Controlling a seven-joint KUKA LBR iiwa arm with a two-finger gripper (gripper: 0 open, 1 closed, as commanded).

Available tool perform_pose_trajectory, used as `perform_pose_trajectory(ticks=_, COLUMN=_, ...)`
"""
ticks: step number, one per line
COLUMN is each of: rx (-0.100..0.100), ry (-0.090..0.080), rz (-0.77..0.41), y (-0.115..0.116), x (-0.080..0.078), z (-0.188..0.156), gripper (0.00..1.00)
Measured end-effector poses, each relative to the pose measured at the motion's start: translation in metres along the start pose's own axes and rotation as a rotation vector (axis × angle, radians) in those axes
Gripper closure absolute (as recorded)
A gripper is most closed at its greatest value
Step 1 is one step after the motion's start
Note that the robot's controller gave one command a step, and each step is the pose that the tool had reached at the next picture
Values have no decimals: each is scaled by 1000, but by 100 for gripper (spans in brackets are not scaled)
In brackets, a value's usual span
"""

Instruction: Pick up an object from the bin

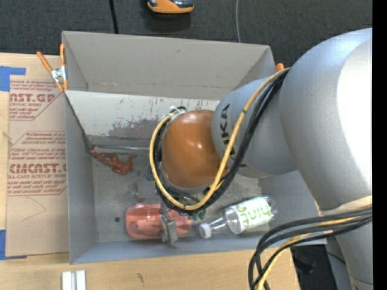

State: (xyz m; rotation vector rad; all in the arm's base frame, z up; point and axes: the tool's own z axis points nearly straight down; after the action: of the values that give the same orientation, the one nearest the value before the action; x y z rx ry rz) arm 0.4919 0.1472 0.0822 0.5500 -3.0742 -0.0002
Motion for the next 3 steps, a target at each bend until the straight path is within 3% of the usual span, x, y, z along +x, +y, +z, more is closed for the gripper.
perform_pose_trajectory(ticks=1, rx=-10, ry=-27, rz=128, y=-21, x=20, z=9, gripper=100)
perform_pose_trajectory(ticks=2, rx=-10, ry=-27, rz=128, y=-21, x=20, z=9, gripper=100)
perform_pose_trajectory(ticks=3, rx=-1, ry=-16, rz=127, y=-19, x=16, z=-39, gripper=100)
